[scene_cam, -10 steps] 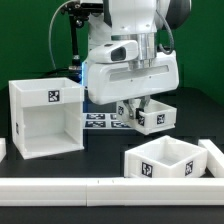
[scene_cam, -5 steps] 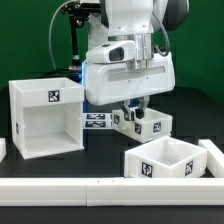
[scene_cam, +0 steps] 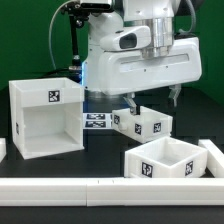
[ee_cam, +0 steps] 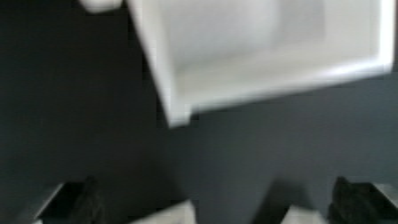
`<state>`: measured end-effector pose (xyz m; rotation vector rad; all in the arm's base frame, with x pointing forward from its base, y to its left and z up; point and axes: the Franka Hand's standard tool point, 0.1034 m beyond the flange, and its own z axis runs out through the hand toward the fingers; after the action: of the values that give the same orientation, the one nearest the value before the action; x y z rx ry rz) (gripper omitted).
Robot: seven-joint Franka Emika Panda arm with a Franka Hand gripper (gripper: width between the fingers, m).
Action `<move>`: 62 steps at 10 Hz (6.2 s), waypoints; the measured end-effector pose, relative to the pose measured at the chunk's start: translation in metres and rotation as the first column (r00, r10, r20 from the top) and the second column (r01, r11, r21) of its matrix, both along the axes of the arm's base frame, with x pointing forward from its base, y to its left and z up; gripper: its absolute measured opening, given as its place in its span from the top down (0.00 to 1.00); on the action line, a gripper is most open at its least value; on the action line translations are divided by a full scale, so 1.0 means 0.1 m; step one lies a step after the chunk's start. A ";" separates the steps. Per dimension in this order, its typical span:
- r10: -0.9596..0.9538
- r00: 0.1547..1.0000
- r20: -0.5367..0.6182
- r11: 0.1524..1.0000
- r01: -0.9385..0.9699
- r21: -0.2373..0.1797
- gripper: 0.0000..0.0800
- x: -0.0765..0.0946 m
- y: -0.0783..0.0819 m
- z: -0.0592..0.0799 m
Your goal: Assemble drawer
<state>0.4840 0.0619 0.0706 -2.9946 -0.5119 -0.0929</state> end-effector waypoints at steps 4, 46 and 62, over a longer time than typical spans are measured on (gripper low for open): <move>0.037 0.999 0.013 0.999 -0.038 0.009 0.19 0.24 0.00 0.01; 0.252 0.952 0.174 0.966 -0.259 0.020 0.96 -0.74 1.42 0.05; 0.289 0.955 0.061 0.957 -0.288 -0.032 0.20 -0.50 0.82 0.38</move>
Offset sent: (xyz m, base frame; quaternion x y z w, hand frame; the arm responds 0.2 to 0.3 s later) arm 0.0000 0.0000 0.0000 0.0000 0.0000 0.0000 1.0000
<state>0.4335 0.1441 0.1089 -2.9079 -0.9565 -0.1620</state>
